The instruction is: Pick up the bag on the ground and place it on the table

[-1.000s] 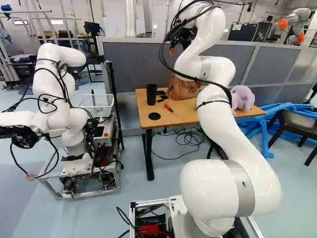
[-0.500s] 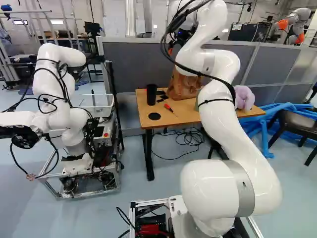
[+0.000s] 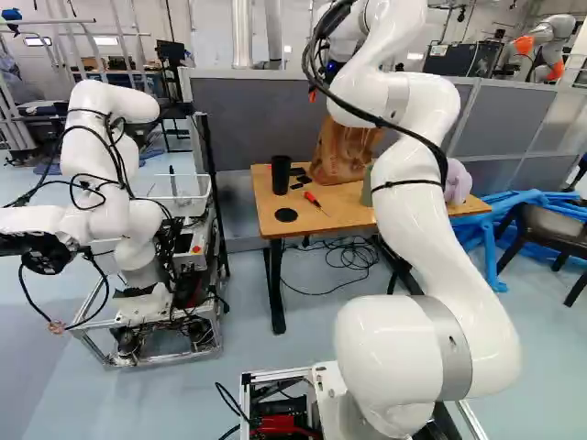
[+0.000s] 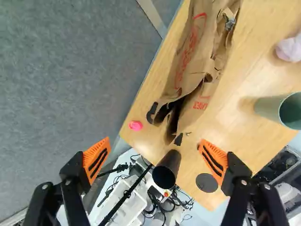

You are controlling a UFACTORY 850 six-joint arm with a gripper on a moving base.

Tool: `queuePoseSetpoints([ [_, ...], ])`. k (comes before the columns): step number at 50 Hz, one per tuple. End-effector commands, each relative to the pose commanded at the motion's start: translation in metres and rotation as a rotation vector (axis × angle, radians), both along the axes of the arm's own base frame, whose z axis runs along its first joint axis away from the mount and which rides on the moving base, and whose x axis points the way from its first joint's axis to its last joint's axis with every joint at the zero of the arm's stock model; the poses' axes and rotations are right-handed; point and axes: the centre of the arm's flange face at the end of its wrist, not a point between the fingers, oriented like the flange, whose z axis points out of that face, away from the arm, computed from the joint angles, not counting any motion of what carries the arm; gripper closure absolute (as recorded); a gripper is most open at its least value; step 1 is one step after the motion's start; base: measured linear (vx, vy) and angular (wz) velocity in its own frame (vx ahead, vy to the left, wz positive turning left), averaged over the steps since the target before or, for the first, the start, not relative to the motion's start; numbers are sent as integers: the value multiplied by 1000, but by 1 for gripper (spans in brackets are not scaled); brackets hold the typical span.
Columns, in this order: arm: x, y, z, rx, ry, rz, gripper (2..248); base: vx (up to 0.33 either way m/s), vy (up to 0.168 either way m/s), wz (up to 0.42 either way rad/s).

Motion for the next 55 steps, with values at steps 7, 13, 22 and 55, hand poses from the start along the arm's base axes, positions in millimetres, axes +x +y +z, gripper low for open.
queuePoseSetpoints([
  [7,-3,3,-7,-21,-28,27,3,0,0,0],
  [13,-6,5,-14,-41,-54,51,3,0,0,0],
  [22,-14,10,-26,-75,-95,90,3,0,0,0],
  [55,-68,27,-82,-214,-244,233,3,0,0,0],
])
